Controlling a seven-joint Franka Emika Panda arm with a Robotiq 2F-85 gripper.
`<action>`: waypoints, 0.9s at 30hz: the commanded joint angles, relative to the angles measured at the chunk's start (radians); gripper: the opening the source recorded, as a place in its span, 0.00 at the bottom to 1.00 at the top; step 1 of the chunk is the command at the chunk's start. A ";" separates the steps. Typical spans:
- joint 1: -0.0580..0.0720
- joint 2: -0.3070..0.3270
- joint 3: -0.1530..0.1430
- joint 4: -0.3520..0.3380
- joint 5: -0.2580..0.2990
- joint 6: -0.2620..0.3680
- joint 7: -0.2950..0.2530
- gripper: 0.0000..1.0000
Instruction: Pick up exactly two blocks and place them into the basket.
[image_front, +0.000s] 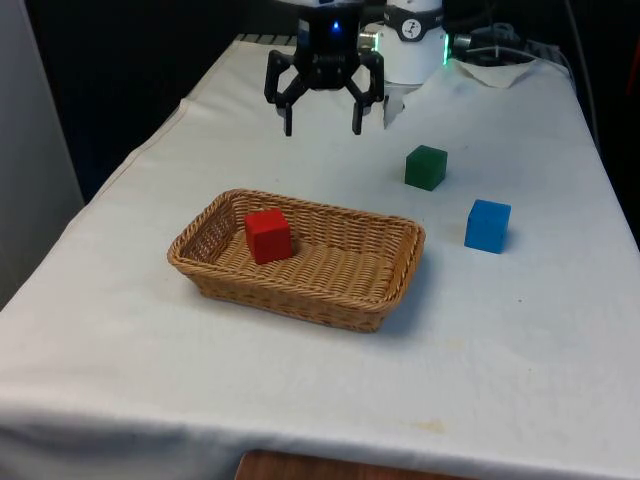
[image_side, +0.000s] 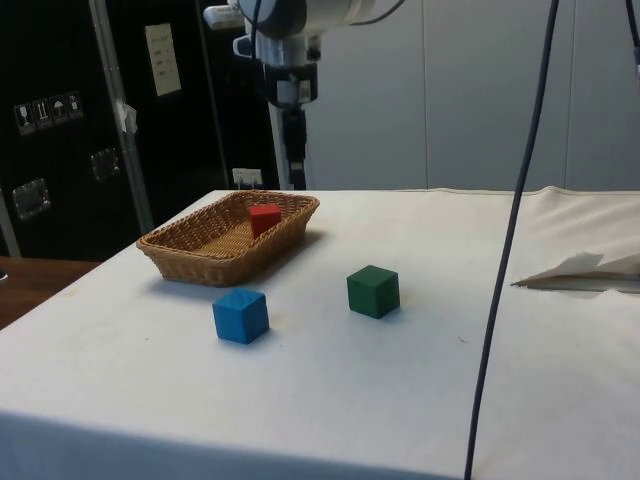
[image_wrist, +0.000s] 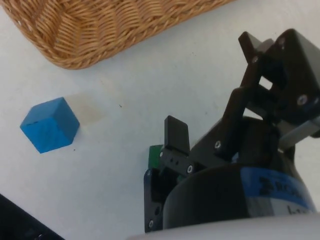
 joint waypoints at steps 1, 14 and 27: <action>0.011 -0.008 -0.006 -0.017 0.000 0.025 0.000 1.00; -0.002 -0.003 0.010 -0.023 0.001 0.031 0.056 1.00; -0.023 -0.007 0.029 -0.019 0.000 0.024 0.137 1.00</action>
